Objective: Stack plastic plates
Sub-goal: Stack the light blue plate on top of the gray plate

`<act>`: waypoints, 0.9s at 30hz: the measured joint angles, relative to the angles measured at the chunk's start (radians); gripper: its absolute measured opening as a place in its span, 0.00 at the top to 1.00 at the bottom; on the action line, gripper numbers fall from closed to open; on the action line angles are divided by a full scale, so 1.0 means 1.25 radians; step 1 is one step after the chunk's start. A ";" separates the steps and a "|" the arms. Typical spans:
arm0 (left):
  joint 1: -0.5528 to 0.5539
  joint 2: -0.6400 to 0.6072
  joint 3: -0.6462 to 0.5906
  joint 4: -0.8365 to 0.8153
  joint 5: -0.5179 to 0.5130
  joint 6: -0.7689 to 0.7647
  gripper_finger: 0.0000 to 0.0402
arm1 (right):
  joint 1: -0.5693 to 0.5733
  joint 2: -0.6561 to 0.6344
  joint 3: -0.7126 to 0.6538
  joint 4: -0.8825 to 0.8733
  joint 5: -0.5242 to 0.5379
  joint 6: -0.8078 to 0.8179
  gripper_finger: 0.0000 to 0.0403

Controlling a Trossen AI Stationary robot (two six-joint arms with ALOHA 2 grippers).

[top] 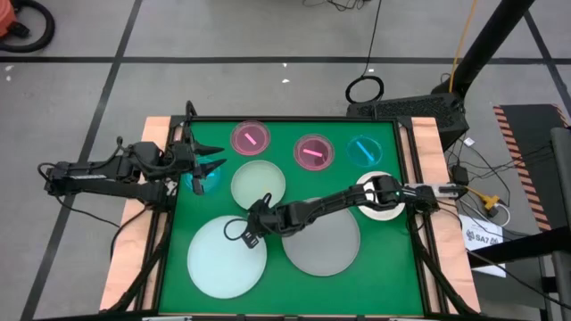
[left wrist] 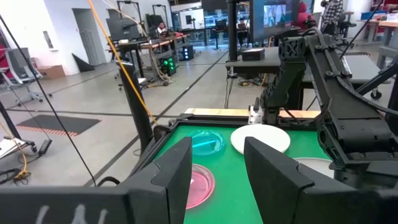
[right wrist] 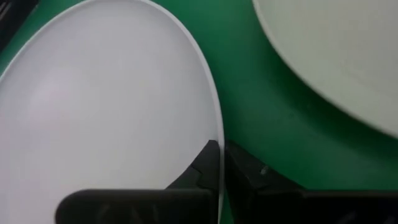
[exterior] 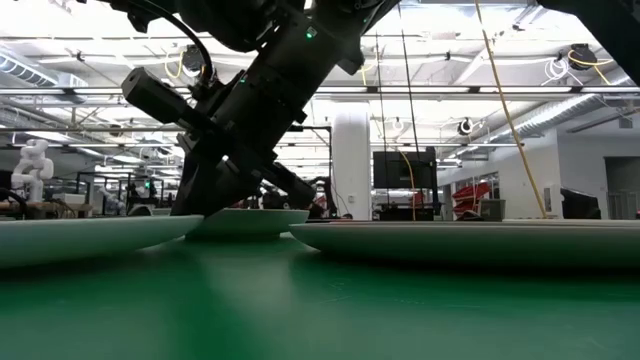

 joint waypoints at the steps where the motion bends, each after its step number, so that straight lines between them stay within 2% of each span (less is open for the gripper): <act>1: 0.000 0.000 0.000 0.000 0.000 -0.001 0.62 | -0.002 -0.001 0.000 -0.001 -0.005 0.000 0.99; 10: 0.000 0.000 0.000 0.001 0.000 -0.016 0.62 | -0.023 -0.038 -0.001 -0.012 -0.053 -0.038 0.99; 16: 0.000 0.000 0.000 0.001 0.001 -0.029 0.62 | -0.037 -0.092 -0.001 -0.053 -0.119 -0.074 1.00; 21: 0.000 0.000 0.000 0.002 0.001 -0.040 0.62 | -0.040 -0.153 -0.001 -0.130 -0.187 -0.099 1.00; 27: 0.000 0.000 0.000 0.002 0.002 -0.045 0.62 | -0.038 -0.225 -0.001 -0.299 -0.267 -0.215 1.00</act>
